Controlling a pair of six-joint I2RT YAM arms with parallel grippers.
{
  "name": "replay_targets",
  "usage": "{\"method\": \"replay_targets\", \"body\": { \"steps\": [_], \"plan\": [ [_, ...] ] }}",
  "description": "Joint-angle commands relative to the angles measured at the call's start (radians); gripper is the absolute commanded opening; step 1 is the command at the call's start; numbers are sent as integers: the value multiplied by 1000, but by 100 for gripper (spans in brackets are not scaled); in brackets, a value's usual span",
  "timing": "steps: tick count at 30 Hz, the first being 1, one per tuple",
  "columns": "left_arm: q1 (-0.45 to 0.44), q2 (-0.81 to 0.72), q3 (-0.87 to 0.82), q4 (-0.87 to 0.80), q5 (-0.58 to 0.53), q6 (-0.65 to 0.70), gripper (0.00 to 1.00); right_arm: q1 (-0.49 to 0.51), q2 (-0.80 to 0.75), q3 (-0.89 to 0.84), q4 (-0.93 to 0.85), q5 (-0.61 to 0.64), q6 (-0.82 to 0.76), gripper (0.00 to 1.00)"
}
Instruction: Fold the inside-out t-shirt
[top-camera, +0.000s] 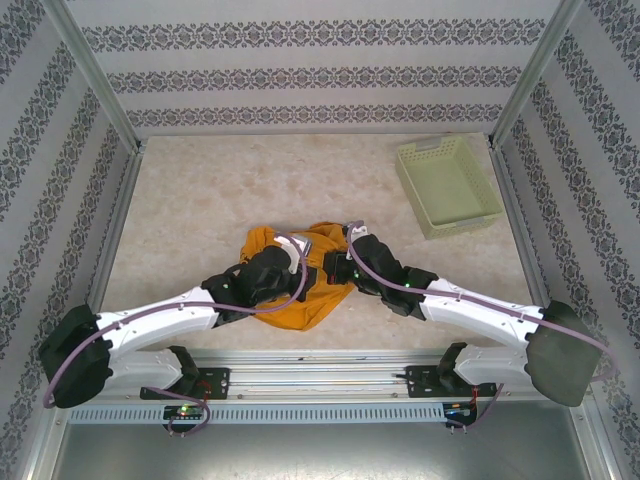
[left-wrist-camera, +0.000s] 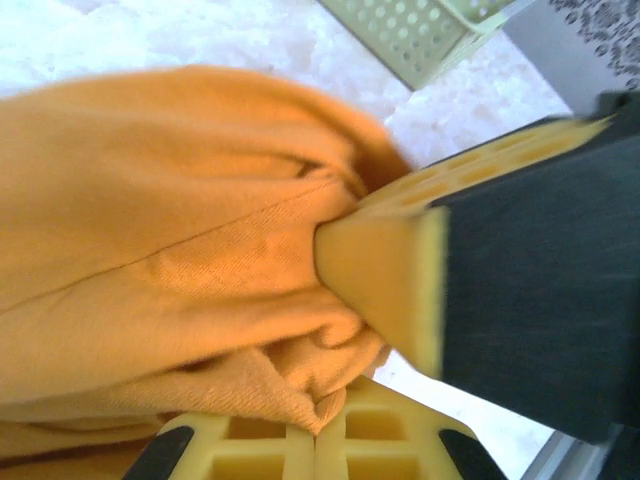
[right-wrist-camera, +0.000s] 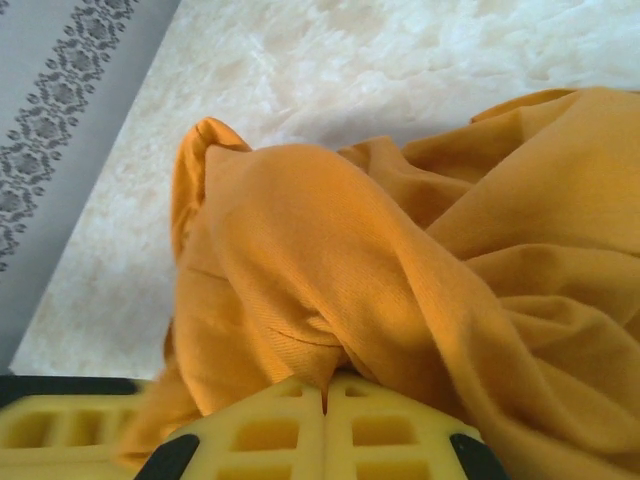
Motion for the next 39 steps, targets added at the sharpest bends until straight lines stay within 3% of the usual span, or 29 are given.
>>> {"method": "replay_targets", "body": {
  "steps": [1,7,13,28,33,36,39],
  "plan": [
    [3,-33,4,-10,-10,-1,5,10,12,-33,-12,41,-52,0],
    [2,29,-1,28,49,-11,28,13,-2,-31,27,-14,-46,0],
    [4,67,3,43,56,-32,31,21,-12,-28,23,-17,-47,0],
    [20,19,-9,13,20,-35,17,26,-13,-37,-2,19,-70,0],
    [21,22,1,0,22,-30,8,28,-10,-33,-14,37,-77,0],
    [21,-13,30,-52,19,-27,0,26,-9,-16,-71,93,-118,0],
    [21,-79,85,-135,43,-42,0,23,-8,-17,-116,181,-175,0]
  ]
}}
